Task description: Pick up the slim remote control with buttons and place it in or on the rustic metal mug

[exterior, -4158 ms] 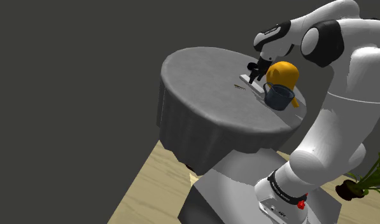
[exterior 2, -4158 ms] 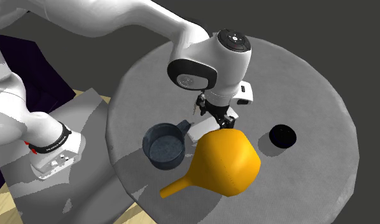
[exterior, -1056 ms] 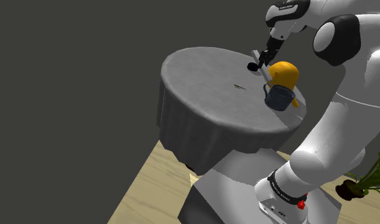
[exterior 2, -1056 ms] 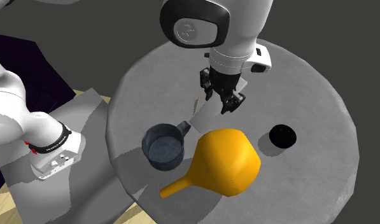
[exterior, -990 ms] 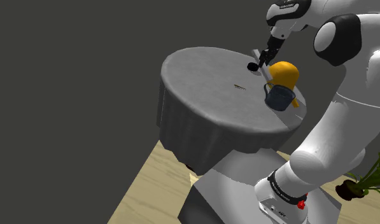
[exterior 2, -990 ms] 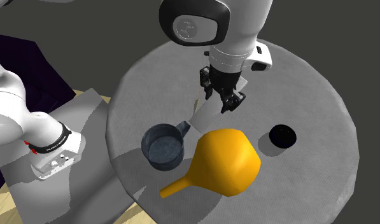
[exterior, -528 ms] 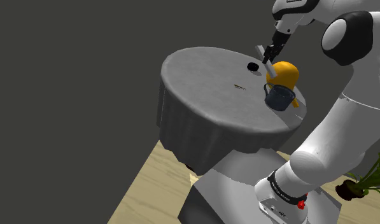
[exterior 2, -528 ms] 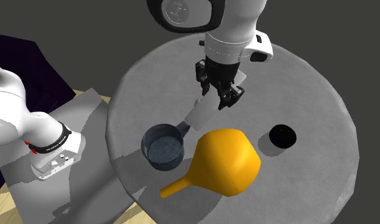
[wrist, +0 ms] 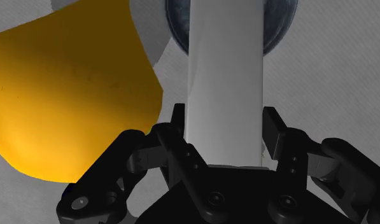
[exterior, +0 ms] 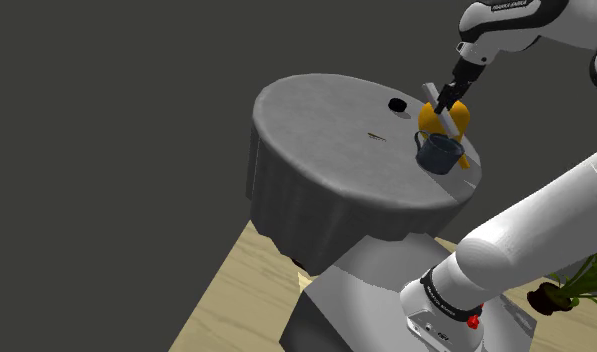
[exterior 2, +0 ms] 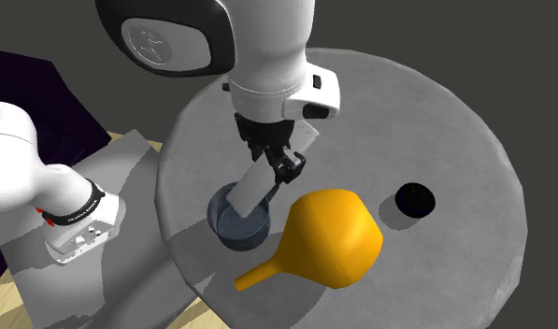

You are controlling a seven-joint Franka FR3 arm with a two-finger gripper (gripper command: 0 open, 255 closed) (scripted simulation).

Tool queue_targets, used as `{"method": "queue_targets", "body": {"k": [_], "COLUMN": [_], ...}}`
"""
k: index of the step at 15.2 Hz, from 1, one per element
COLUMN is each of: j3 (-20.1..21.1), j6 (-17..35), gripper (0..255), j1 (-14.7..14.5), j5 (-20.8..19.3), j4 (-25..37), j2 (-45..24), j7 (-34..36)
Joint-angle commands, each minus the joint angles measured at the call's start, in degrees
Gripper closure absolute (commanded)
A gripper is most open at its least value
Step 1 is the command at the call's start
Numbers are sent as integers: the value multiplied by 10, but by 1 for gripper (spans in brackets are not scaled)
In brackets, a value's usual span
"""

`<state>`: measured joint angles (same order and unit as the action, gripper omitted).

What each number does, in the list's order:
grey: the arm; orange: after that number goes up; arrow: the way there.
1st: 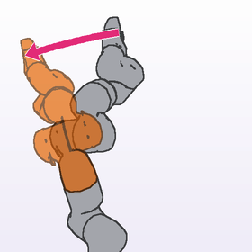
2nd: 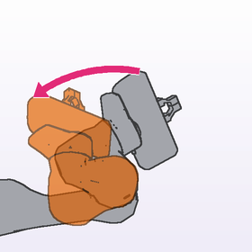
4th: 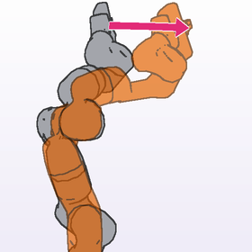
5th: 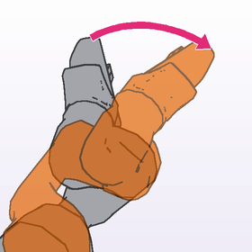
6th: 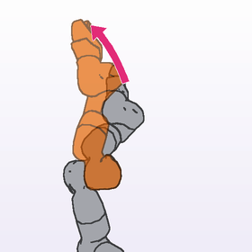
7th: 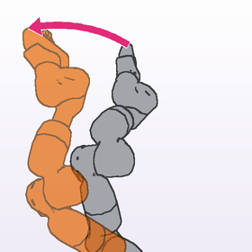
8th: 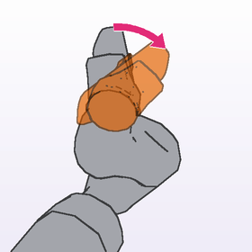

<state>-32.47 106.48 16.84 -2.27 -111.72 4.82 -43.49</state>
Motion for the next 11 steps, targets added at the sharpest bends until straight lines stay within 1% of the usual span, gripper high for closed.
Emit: {"method": "queue_targets", "body": {"k": [1, 3, 11], "j3": [0, 1, -7], "j6": [4, 2, 65], "gripper": [255, 255, 255], "j1": [6, 17, 19], "j5": [-28, -55, -52], "j4": [-46, -88, -138], "j2": [49, 100, 86], "j7": [4, 7, 3]}}
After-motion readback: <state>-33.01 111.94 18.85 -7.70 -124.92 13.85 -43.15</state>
